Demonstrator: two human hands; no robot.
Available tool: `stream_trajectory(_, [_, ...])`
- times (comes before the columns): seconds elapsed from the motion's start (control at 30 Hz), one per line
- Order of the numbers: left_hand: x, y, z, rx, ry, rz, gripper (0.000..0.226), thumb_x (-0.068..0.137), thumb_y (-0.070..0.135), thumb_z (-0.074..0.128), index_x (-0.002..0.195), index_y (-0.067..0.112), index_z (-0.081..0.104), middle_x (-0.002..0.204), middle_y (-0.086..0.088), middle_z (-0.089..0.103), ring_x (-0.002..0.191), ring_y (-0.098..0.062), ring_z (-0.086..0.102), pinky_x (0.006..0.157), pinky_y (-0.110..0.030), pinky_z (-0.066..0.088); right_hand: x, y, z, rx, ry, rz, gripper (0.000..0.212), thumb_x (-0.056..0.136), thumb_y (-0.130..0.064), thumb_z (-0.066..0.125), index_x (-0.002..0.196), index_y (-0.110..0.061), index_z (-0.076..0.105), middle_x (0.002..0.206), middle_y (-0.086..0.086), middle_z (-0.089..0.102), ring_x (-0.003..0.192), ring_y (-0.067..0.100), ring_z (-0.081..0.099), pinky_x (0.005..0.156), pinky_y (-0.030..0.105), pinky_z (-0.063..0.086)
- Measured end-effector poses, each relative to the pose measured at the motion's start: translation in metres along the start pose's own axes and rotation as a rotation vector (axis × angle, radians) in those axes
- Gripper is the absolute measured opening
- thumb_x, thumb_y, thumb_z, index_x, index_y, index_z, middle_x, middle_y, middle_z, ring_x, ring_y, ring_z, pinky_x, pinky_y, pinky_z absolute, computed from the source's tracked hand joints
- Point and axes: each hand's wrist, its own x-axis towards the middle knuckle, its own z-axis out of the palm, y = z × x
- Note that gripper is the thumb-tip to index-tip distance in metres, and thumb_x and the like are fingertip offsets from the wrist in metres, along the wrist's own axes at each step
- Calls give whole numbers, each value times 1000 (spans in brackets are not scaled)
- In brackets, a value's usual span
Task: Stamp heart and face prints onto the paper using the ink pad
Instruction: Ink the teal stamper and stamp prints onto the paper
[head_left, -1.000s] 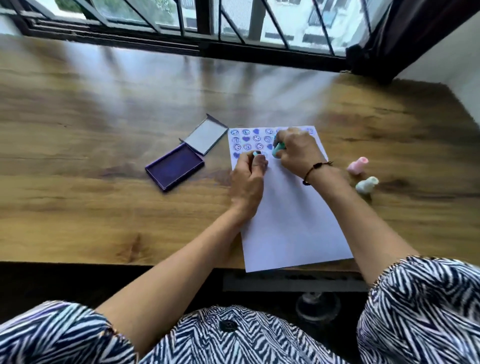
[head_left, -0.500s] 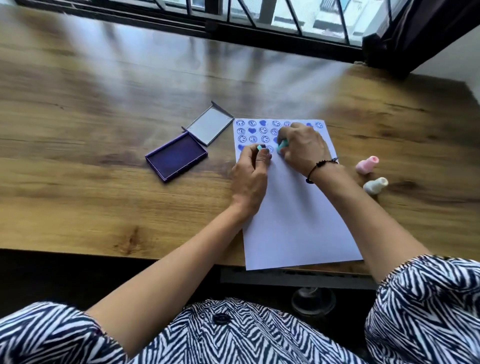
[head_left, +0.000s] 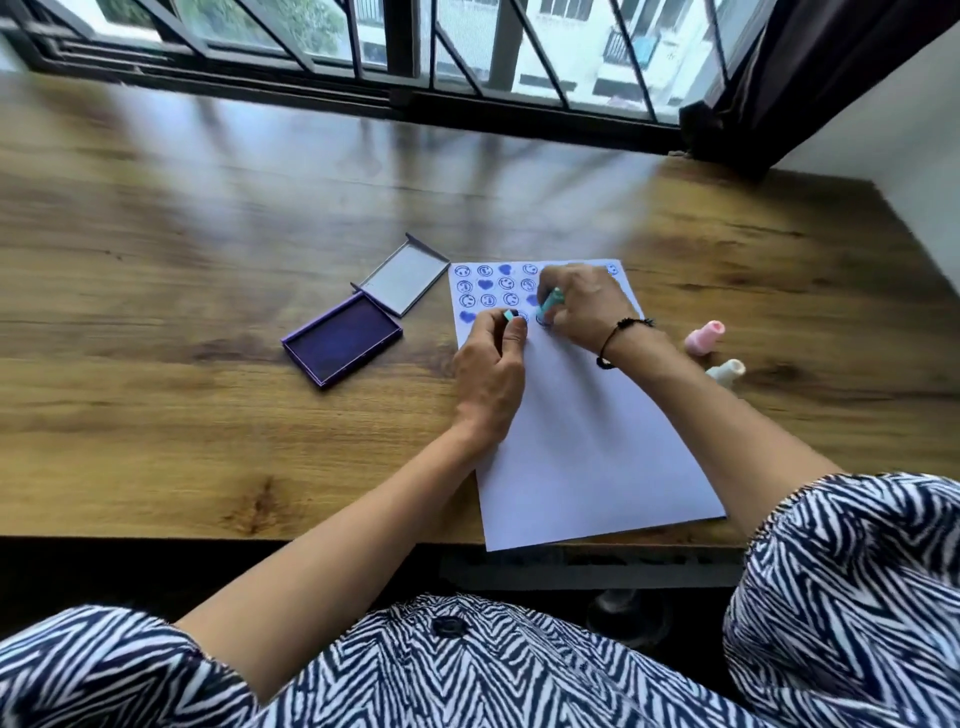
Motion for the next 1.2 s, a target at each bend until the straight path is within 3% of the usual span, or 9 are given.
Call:
stream_trajectory(0.07, [0,2,0,36,3,19,24,91,27,47,103,9,58,98,-10,68,90,-25,60,81,-35,46,-2,4,-19,134,92,65,14,74,0,58,82,-9,65,84,20,69,75,30,66,69,33,54])
stream_trajectory(0.1, [1,3,0,38,6,23,25,91,27,47,104,9,58,99,-10,68,91,-25,60,81,-35,46,-3,6,-29,206,137,87,12,73,-2,61,80,-13,64,75,16,68,60,18,66,59,25,54])
stream_trajectory(0.13, [1,2,0,35,10,24,25,90,27,47,104,9,58,100,-10,68,92,-25,60,82,-35,46,-6,8,-39,287,171,96,13,73,-4,63,77,-17,63,66,11,64,46,6,62,48,18,51])
stream_trajectory(0.2, [2,0,1,36,14,21,24,90,27,47,103,10,58,100,-11,68,93,-26,61,84,-38,48,-14,10,-51,425,200,114,15,73,-7,65,73,-21,60,58,2,59,34,1,56,36,15,46])
stream_trajectory(0.37, [5,-1,2,-91,-49,-65,14,88,19,52,98,11,59,95,-14,67,94,-32,62,93,-47,48,-31,4,-49,592,160,163,23,75,-6,67,67,-25,57,61,4,58,36,5,56,38,21,47])
stream_trajectory(0.53, [4,6,-4,-321,-155,-79,16,88,12,52,101,4,58,72,2,58,60,-3,56,62,-17,48,-42,-5,-35,766,124,150,22,77,-2,65,68,-21,59,58,4,58,36,7,57,39,19,47])
stream_trajectory(0.67, [1,14,-8,-441,-246,-124,15,88,9,51,99,1,56,70,-5,56,62,-11,52,60,-18,45,-49,-12,-28,813,106,114,19,78,-1,64,72,-20,60,59,6,57,38,8,58,40,19,48])
stream_trajectory(0.87, [0,18,-11,-467,-287,-141,12,88,9,49,80,11,57,71,-5,56,55,-6,52,59,-19,42,-54,-15,-23,740,118,87,15,78,-2,64,79,-17,62,60,2,58,40,6,58,44,21,51])
stream_trajectory(1.2, [-2,28,-10,-472,-433,-187,19,89,12,48,74,5,58,63,-4,56,56,-13,45,52,-19,37,-70,-11,-30,737,108,80,18,79,4,59,80,-13,61,58,2,56,42,7,59,47,21,51])
